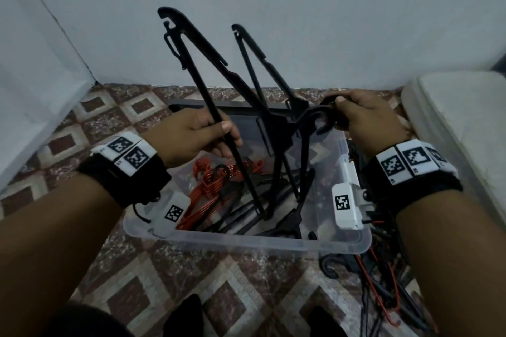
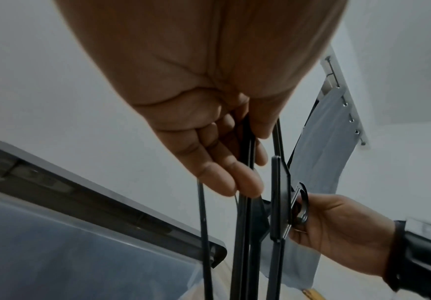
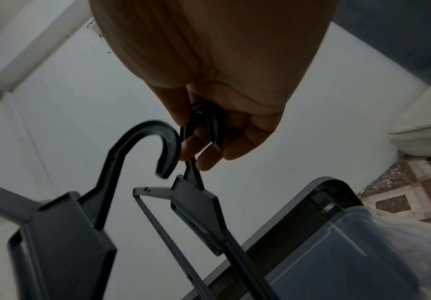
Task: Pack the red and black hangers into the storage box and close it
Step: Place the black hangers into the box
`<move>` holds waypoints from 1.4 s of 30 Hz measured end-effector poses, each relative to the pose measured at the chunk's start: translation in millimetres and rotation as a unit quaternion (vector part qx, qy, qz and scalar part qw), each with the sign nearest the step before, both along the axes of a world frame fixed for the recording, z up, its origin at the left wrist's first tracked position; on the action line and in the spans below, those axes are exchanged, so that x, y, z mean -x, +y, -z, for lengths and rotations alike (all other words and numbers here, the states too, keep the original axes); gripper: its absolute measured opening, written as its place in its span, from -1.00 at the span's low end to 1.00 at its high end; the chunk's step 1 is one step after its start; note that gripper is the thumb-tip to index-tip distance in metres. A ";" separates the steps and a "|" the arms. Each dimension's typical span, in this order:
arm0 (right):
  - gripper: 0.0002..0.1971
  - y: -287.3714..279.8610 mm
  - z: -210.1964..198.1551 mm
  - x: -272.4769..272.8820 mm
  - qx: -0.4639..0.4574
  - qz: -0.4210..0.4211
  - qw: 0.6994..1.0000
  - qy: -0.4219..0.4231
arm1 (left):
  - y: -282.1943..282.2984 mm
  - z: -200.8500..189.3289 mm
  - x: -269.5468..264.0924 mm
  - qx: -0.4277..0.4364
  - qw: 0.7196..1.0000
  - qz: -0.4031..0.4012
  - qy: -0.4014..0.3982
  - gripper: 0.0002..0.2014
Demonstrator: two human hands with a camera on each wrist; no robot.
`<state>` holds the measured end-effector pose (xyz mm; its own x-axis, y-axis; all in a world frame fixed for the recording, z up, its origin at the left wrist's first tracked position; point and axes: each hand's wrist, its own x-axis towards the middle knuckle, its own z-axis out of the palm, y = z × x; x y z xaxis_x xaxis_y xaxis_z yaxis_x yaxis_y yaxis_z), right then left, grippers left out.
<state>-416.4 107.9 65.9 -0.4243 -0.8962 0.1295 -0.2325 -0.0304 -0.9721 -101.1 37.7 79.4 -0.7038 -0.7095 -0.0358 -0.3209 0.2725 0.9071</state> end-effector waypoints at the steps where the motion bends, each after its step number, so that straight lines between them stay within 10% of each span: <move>1: -0.77 -0.5 -0.5 -2.0 -0.002 -0.015 1.000 -0.023 | -0.2 1.1 2.0 -0.014 1.000 -0.006 0.013 -0.74; 17: -0.74 -4.9 -9.9 -43.9 -0.011 -0.086 0.982 -0.169 | -15.0 51.6 33.1 -0.253 0.953 -0.138 0.090 -0.73; 25: -0.90 -1.8 1.9 -55.8 -0.057 -0.150 0.968 0.195 | -27.9 88.5 24.6 -0.243 0.945 -0.191 -0.108 -0.73; 42: -0.86 -8.6 12.8 -51.7 -0.102 -0.091 0.944 0.300 | -103.5 151.2 24.2 0.078 0.851 -0.034 -0.518 -0.74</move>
